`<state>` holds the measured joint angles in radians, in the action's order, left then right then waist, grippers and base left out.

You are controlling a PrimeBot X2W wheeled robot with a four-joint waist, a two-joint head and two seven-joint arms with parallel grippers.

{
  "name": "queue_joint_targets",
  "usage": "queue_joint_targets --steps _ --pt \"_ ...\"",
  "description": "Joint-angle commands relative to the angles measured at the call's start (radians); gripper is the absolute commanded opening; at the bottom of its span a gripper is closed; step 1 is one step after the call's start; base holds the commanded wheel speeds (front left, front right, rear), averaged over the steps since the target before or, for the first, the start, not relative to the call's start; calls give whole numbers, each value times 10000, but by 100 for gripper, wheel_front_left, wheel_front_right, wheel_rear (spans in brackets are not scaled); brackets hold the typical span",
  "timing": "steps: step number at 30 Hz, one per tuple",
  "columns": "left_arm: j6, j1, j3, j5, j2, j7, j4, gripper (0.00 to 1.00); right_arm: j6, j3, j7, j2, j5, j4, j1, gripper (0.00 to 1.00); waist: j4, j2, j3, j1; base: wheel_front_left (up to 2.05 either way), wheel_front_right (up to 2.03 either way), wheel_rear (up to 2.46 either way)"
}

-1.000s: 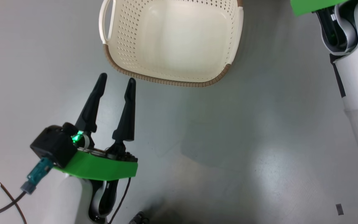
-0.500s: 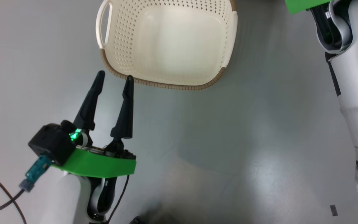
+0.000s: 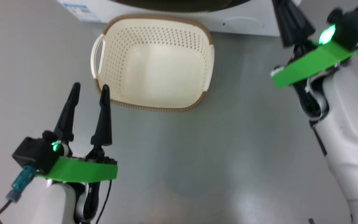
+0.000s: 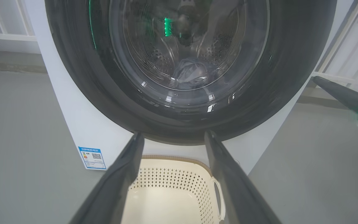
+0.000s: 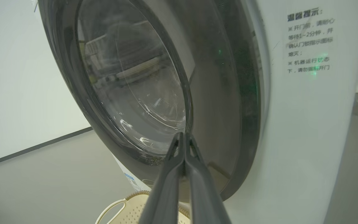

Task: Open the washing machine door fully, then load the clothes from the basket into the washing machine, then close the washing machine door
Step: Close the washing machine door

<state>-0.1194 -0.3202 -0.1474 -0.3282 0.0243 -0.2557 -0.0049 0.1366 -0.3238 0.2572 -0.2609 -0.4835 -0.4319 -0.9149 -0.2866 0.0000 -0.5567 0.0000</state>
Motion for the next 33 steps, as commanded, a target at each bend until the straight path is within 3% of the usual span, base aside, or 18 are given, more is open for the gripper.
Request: queue_joint_targets --steps 1,16,19,20,21,22,23,33 --pt "-37 352 518 197 260 -61 -157 100 -59 -172 46 219 -125 370 739 0 680 0 916 0 0 0 0" --pt "20 2289 1888 703 260 -61 2 100 -59 33 46 401 -193 903 3792 0 2063 0 3101 0 0 0 0" --pt "182 2721 2153 783 260 -61 38 100 -59 163 46 450 -4 1010 4313 45 2331 0 3460 0 0 0 0" --pt "235 2859 2253 809 260 -61 81 100 -59 176 46 495 25 1052 4475 69 2422 0 3567 0 0 0 0" --pt "280 2990 2325 829 260 -61 91 100 -59 204 46 518 80 1086 4624 87 2508 0 3677 0 0 0 0" --pt "340 3124 2367 846 260 -61 76 100 -59 222 46 521 162 1128 4756 96 2589 0 3785 0 0 0 0" --pt "386 3251 2397 860 260 -61 62 100 -59 271 46 551 195 1174 4888 100 2663 0 3890 0 0 0 0" --pt "691 4218 2467 979 260 -61 86 100 -59 1047 46 659 683 1890 6379 100 3056 0 4843 0 0 0 0"
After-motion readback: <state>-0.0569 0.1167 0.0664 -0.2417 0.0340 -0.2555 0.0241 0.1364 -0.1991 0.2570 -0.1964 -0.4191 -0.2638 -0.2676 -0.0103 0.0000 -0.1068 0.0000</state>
